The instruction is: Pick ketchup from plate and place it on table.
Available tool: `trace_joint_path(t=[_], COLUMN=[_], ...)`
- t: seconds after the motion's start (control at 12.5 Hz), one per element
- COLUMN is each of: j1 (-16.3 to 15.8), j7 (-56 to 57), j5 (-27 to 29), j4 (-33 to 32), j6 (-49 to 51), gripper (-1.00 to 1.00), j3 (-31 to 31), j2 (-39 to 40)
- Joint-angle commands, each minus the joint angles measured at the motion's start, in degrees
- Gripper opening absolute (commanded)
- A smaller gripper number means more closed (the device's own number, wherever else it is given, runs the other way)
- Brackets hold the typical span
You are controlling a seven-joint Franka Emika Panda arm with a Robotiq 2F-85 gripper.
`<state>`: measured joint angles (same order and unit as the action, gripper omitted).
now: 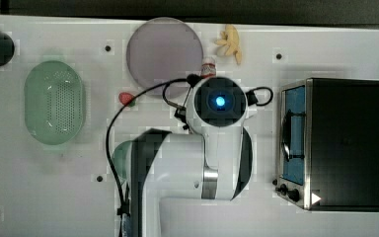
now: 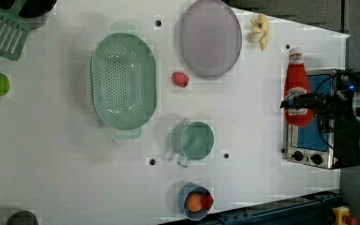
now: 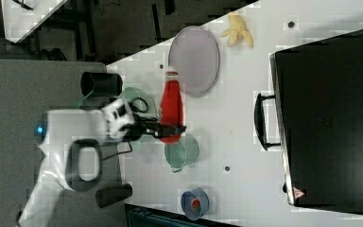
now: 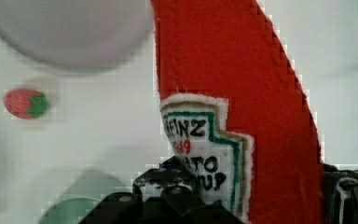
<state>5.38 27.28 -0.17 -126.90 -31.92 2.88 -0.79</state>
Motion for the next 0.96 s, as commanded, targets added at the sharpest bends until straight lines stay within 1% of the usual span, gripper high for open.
trace_joint_path(t=[0.08,0.32,0.4,0.48,0.64,0.72,0.96], j1=[0.46,0.35,0.28,0.23,0.34,0.28,0.1], j7=[-3.0,-3.13,-3.12,-3.13,-3.12,-3.13,-4.78], j5=[-0.1,-0.08,-0.08,-0.08,-0.08,-0.08,-0.08], j4=[-5.55,-10.99,-11.42,-11.44,-11.45,-11.09,-9.74], j6=[-8.29,-20.43,-23.37,-25.92,-26.94,-27.39,-26.37], gripper=[0.26,0.27,0.32,0.51,0.96,1.0,1.0], j3=[-0.92,-0.82,-0.67,-0.42,-0.44,-0.33,-0.2], j2=[1.73,5.96,7.78,9.6,11.87,11.7,7.34])
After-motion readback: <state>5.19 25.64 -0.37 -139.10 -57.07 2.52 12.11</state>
